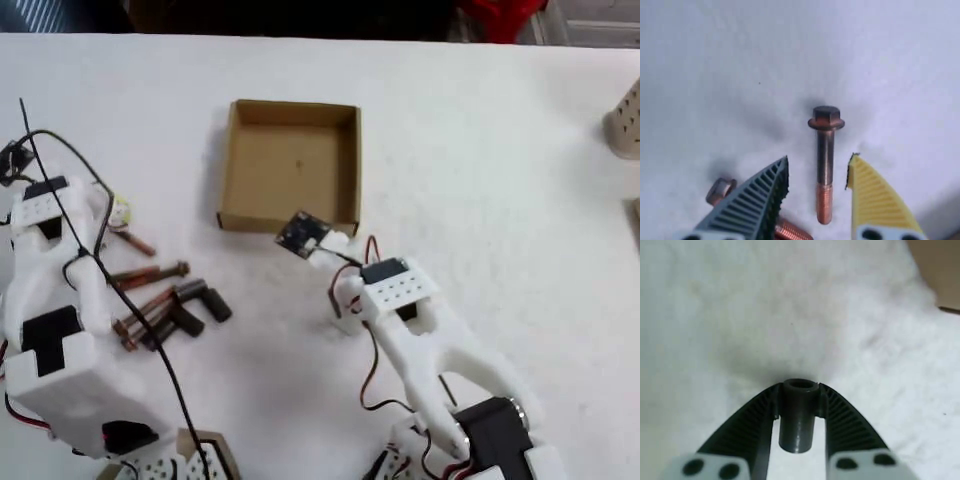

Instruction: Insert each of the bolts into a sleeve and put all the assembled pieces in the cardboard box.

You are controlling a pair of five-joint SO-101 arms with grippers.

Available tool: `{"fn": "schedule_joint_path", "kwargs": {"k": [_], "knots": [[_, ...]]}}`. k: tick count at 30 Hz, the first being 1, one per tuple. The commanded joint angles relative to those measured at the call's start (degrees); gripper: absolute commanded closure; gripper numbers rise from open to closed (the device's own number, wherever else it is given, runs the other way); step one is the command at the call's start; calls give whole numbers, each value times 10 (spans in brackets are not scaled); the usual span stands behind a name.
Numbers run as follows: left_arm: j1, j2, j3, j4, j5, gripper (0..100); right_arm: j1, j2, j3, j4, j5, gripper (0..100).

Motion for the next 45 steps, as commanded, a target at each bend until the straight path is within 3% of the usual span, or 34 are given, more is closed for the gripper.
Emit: {"fn": "schedule_joint_path", "kwargs": {"k": [1, 10, 26, 31, 45], "knots": [[-7, 17, -11, -18, -11, 836, -6, -26, -4, -7, 7, 979], [0, 98, -110, 49, -11, 880, -6, -26, -4, -7, 7, 979], [-6, 109, -134, 44, -6, 879, -6, -26, -4, -7, 7, 979], [-35, 109, -130, 18, 40, 879, -6, -26, -4, -7, 7, 979], [17, 123, -129, 20, 21, 915, -5, -30, -4, -7, 7, 979]]}}
